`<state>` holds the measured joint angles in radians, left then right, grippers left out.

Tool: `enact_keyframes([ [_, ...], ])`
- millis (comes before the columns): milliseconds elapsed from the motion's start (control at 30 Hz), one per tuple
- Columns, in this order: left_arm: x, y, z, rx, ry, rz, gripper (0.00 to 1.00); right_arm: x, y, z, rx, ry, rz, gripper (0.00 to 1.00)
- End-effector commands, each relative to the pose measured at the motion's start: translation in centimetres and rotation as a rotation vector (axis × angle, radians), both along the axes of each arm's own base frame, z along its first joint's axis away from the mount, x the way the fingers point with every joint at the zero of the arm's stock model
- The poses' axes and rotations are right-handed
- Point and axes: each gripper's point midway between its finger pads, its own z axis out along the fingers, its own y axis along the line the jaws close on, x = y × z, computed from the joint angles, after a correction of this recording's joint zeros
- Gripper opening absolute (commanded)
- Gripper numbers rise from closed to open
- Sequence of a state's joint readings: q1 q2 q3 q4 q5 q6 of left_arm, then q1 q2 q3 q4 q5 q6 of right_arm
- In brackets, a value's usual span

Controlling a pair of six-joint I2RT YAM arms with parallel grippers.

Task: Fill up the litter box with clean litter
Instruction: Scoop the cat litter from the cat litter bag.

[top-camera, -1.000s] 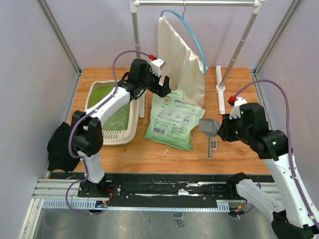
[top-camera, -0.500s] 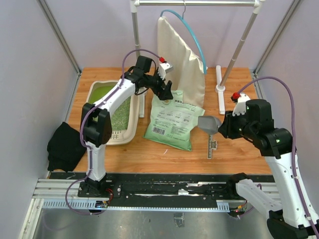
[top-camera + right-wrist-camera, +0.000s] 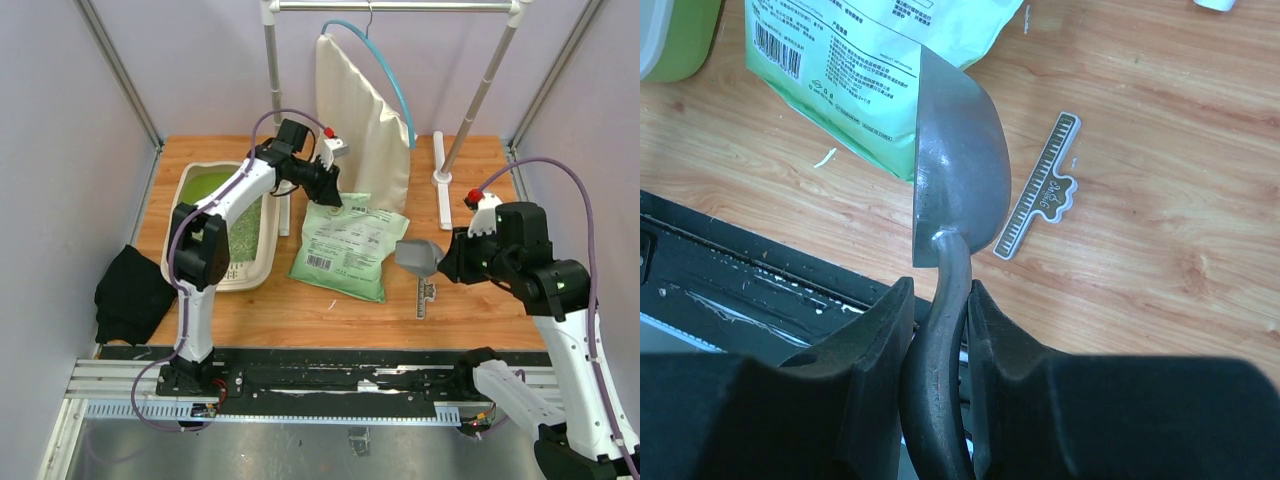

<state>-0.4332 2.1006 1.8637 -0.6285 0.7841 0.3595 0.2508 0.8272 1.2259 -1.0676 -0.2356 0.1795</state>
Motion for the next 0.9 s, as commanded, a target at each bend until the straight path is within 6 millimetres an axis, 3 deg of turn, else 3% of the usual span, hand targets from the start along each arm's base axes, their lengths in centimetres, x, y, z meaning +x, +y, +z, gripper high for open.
enact_keyframes([
  [0, -0.7, 0.7, 4.1, -0.03, -0.083, 0.009, 0.19, -0.2, 0.1, 2.3, 0.036, -0.06, -0.006, 0.01],
  [167, -2.1, 1.3, 6.5, -0.048, -0.121, 0.012, 0.01, -0.7, 0.0, 3.4, 0.056, -0.086, -0.016, 0.01],
  [300, -4.6, 2.3, 9.4, -0.092, -0.199, 0.014, 0.01, -1.1, -0.1, 4.4, 0.078, -0.113, -0.035, 0.01],
  [433, -8.8, 3.9, 13.3, -0.159, -0.308, 0.003, 0.0, -2.7, 0.3, 7.4, 0.122, -0.149, -0.01, 0.01],
  [600, -13.9, 5.7, 15.9, -0.234, -0.461, 0.003, 0.01, -4.4, 1.7, 10.4, 0.202, -0.139, 0.062, 0.01],
  [700, -16.6, 6.5, 16.5, -0.301, -0.576, -0.009, 0.01, -4.9, 3.1, 10.8, 0.261, -0.081, 0.118, 0.01],
  [867, -19.5, 7.4, 14.1, -0.315, -0.63, -0.032, 0.0, -5.3, 4.0, 11.0, 0.299, -0.037, 0.146, 0.01],
])
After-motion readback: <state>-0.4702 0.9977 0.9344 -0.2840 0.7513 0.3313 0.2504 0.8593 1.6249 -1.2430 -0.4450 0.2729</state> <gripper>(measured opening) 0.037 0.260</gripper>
